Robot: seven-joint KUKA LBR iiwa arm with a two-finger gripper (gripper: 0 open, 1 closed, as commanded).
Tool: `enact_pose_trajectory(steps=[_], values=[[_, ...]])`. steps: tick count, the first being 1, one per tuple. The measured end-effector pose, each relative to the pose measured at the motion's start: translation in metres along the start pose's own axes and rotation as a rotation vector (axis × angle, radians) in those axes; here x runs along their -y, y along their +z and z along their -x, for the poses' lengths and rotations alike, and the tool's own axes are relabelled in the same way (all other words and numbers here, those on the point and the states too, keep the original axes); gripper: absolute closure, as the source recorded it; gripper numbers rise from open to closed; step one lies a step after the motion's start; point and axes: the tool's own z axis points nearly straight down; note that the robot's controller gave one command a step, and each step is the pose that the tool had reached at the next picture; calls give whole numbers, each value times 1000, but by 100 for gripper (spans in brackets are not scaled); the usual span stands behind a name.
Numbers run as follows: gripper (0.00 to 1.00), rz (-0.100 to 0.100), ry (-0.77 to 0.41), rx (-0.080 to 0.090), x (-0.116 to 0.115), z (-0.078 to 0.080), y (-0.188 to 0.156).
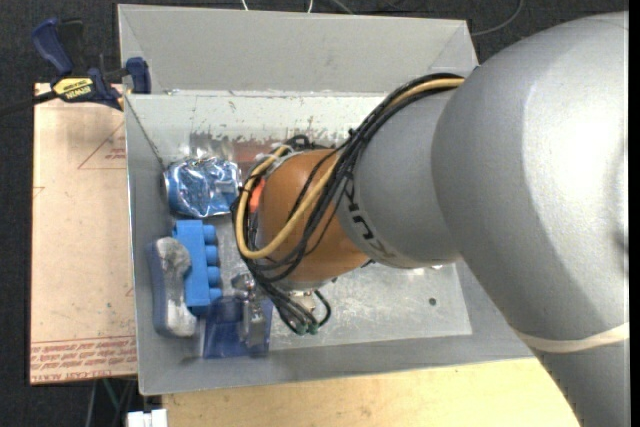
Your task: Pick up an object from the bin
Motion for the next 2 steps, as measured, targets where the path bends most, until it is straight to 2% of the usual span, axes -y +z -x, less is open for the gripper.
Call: enact_pose_trajectory(steps=[1, 2], values=[[100, -1, 0, -4, 0, -1, -11], [100, 0, 0, -2, 0, 0, -26]])
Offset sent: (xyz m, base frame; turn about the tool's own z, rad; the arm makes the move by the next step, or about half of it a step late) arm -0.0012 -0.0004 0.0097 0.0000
